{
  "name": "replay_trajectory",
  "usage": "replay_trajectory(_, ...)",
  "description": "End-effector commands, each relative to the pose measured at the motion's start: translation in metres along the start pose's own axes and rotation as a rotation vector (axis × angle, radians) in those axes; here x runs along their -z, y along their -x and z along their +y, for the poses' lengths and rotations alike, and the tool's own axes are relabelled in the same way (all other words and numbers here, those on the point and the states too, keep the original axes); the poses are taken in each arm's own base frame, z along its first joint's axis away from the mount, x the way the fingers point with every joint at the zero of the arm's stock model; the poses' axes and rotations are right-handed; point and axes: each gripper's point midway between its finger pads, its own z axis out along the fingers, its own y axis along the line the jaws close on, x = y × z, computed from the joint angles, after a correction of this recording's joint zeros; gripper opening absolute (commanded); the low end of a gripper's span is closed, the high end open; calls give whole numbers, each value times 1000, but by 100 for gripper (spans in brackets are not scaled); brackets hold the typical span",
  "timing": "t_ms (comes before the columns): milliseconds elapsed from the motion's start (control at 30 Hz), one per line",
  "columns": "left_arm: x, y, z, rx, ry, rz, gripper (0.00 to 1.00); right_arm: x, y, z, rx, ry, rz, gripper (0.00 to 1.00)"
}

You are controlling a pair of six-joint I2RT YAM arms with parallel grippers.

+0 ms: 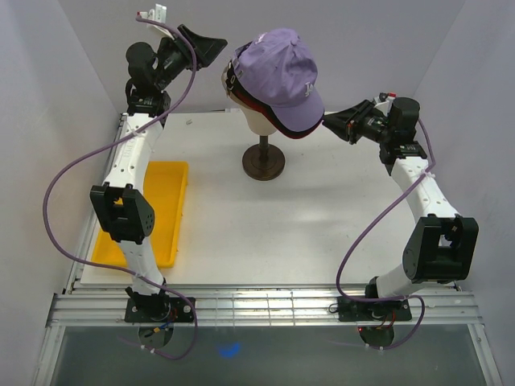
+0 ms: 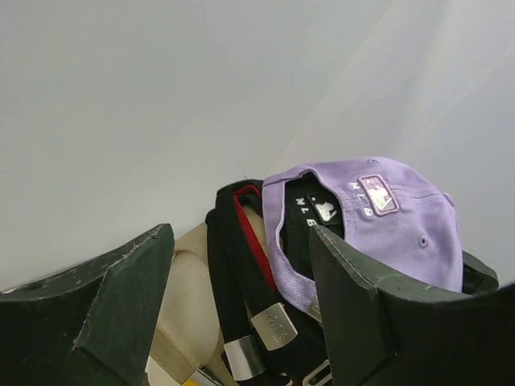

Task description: Stack the hats

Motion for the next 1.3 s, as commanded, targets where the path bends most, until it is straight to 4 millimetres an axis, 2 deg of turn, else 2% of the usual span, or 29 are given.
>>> replay_trajectory(0, 21, 49, -50, -45, -84, -82, 79, 10, 4, 29, 80, 43, -32, 28)
replay_trajectory(100, 30, 55, -54, -38, -74, -93, 79, 14, 3, 28, 86, 37, -42, 28)
replay_trajectory(133, 33, 56, -55, -34, -69, -94, 79, 21, 12, 24, 80, 27, -67, 28)
replay_trajectory(167, 36, 51, -51, -24, -54, -85, 79, 23, 11, 25, 84, 30, -67, 28)
replay_trajectory(233, 47, 58, -58, -26, -39, -97, 80, 29, 14, 20, 78, 20, -79, 28)
replay_trajectory(267, 51, 49, -51, -2, -10, -75, 79, 35, 12, 20, 90, 12, -85, 28)
replay_trajectory(300, 59, 54, -59, -11, -5, -82, 79, 40, 16, 17, 95, 2, -101, 28)
replay_trajectory(333, 62, 53, -59, -11, 15, -82, 80, 44, 15, 10, 90, -12, -106, 28)
replay_trajectory(400, 72, 39, -53, 8, 59, -46, 80, 59, 15, 10, 126, -21, -130, 28)
replay_trajectory(433, 81, 42, -69, -4, 41, -49, 79, 65, 13, 3, 126, -45, -135, 29)
replay_trajectory(467, 87, 37, -72, 0, 45, -39, 80, 73, 10, 7, 157, -49, -148, 29)
replay_trajectory(500, 93, 25, -66, 16, 70, -13, 80, 81, 8, -1, 185, -81, -150, 29)
replay_trajectory(533, 106, 26, -79, 0, 73, -11, 80, 86, 5, -1, 207, -92, -149, 29)
replay_trajectory(567, 112, 21, -83, -1, 78, 1, 80, 95, 0, 5, 250, -100, -169, 30)
replay_trajectory(600, 118, 16, -85, 1, 89, 14, 80, 102, -6, -1, 291, -137, -164, 31)
replay_trajectory(633, 126, 1, -80, 9, 123, 49, 80, 107, -10, 0, 327, -154, -170, 32)
replay_trajectory(667, 140, -2, -91, 14, 143, 61, 80, 119, -10, 14, 398, -169, -217, 35)
replay_trajectory(700, 147, -11, -96, 20, 150, 83, 80, 126, -12, 16, 444, -203, -238, 36)
replay_trajectory(733, 154, -19, -100, 18, 162, 101, 80, 135, -17, 8, 501, -262, -230, 37)
replay_trajectory(767, 172, -36, -101, 14, 205, 150, 80, 147, -17, 18, 566, -290, -292, 39)
replay_trajectory(800, 179, -45, -97, 10, 252, 168, 79, 151, -23, 18, 605, -312, -298, 41)
replay_trajectory(833, 195, -69, -85, 23, 313, 233, 79, 158, -32, 23, 661, -313, -309, 43)
replay_trajectory(867, 209, -68, -94, 8, 324, 223, 79, 158, -39, 19, 682, -318, -297, 46)
replay_trajectory(900, 219, -75, -90, 2, 358, 231, 79, 160, -43, 16, 696, -329, -293, 47)
replay_trajectory(933, 232, -93, -82, 18, 396, 274, 79, 165, -49, 14, 722, -342, -288, 49)
replay_trajectory(967, 243, -94, -93, -8, 389, 267, 79, 167, -52, 12, 740, -346, -285, 53)
replay_trajectory(1067, 260, -118, -88, 6, 425, 306, 79, 175, -61, 6, 811, -374, -294, 62)
replay_trajectory(1167, 271, -131, -90, 31, 419, 326, 79, 182, -65, -1, 842, -399, -306, 70)
replay_trajectory(1267, 277, -136, -93, 36, 412, 328, 79, 183, -67, -10, 846, -418, -294, 73)
